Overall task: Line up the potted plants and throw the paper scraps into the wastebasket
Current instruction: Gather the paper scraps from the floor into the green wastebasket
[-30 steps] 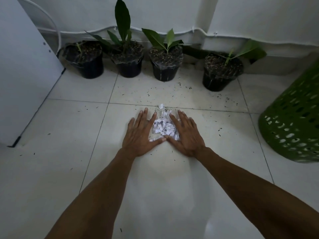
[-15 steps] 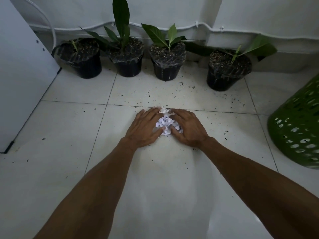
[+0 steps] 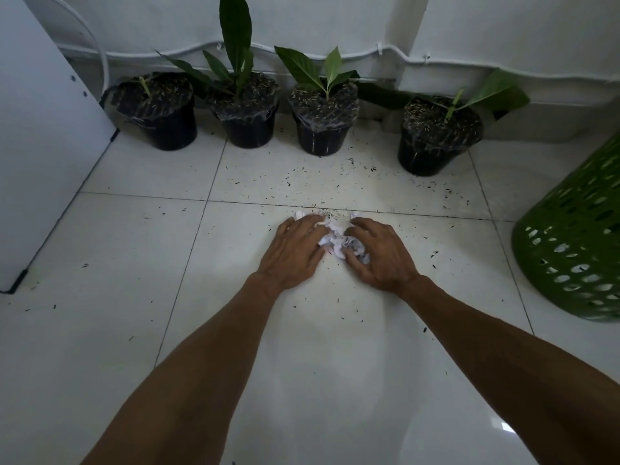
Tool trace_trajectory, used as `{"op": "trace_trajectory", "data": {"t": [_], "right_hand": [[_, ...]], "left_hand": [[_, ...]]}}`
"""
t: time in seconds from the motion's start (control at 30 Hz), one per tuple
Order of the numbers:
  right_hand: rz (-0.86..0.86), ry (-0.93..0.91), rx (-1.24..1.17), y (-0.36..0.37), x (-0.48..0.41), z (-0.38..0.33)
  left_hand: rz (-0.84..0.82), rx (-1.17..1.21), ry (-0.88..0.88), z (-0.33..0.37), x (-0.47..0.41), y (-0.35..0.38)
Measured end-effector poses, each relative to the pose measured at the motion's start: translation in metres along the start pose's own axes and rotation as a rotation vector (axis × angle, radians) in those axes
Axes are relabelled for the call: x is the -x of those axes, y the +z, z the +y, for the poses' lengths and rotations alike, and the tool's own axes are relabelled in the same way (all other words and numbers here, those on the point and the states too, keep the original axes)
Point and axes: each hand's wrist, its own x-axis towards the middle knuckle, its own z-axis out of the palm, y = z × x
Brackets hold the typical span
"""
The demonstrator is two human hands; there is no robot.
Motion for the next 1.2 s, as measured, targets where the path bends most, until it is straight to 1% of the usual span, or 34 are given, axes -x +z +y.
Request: {"op": "trace_trajectory", "data": {"t": [0.07, 0.13, 0.23, 0.3, 0.37, 0.47, 0.63, 0.7, 0.73, 0.87, 0.97, 1.07, 1.2], "right_hand": [[0.084, 0.023, -0.015, -0.001, 0.003, 0.001], [0.134, 0.052, -0.042, -0.004, 0.004, 0.003], [0.143, 0.099, -0.129, -0.008, 0.005, 0.003], [0.098, 0.114, -0.149, -0.007, 0.003, 0.002], [0.043, 0.095, -0.093, -0.004, 0.001, 0.0], [0.017, 0.056, -0.025, 0.0, -0.001, 0.0], [0.036, 0.009, -0.003, 0.003, 0.001, 0.003], [0.08, 0.019, 0.01, 0.003, 0.002, 0.003], [0.111, 0.038, 0.014, 0.003, 0.002, 0.003], [0.202, 0.144, -0.019, 0.003, 0.003, 0.006], [0.225, 0.182, -0.014, 0.003, 0.004, 0.006], [0.239, 0.231, -0.012, 0.002, 0.006, 0.005], [0.281, 0.287, -0.038, -0.003, 0.005, 0.002]], "left_hand": [[0.105, 0.043, -0.052, -0.002, 0.002, 0.0], [0.149, 0.044, -0.128, -0.003, 0.005, -0.003], [0.204, -0.01, -0.207, -0.003, 0.009, -0.008], [0.215, -0.06, -0.227, 0.001, 0.009, -0.012], [0.216, -0.115, -0.216, 0.004, 0.008, -0.014], [0.212, -0.14, -0.204, 0.004, 0.006, -0.011], [0.086, -0.118, -0.077, -0.001, 0.001, 0.0], [0.087, -0.093, -0.049, -0.002, 0.001, 0.003], [0.105, -0.081, -0.065, -0.002, 0.001, 0.003], [0.195, -0.022, -0.217, -0.002, 0.003, 0.0], [0.247, 0.035, -0.256, -0.001, 0.008, -0.001], [0.337, 0.079, -0.342, 0.0, 0.011, -0.002], [0.408, 0.078, -0.443, -0.001, 0.011, -0.004]]}}
